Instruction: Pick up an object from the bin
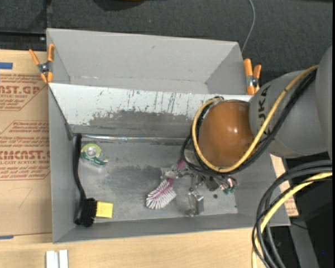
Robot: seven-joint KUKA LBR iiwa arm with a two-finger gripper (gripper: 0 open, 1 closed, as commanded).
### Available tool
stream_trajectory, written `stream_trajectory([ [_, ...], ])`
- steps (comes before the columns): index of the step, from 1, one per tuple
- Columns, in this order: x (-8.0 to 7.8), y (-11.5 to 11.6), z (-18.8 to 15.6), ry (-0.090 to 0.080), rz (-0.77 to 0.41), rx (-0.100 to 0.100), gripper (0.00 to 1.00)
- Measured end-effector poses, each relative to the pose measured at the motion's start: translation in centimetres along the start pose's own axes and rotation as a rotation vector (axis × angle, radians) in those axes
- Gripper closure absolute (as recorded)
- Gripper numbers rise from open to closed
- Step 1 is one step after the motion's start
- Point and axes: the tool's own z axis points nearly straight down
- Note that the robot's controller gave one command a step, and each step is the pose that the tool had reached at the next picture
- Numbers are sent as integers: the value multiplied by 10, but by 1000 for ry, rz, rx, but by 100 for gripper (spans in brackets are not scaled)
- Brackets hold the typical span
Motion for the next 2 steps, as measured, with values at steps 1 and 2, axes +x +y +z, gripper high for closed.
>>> stream_trajectory([
  [1, -17, 44, -2, -8, 397, -6, 100],
  [2, -17, 44, -2, -8, 397, -6, 100],
])
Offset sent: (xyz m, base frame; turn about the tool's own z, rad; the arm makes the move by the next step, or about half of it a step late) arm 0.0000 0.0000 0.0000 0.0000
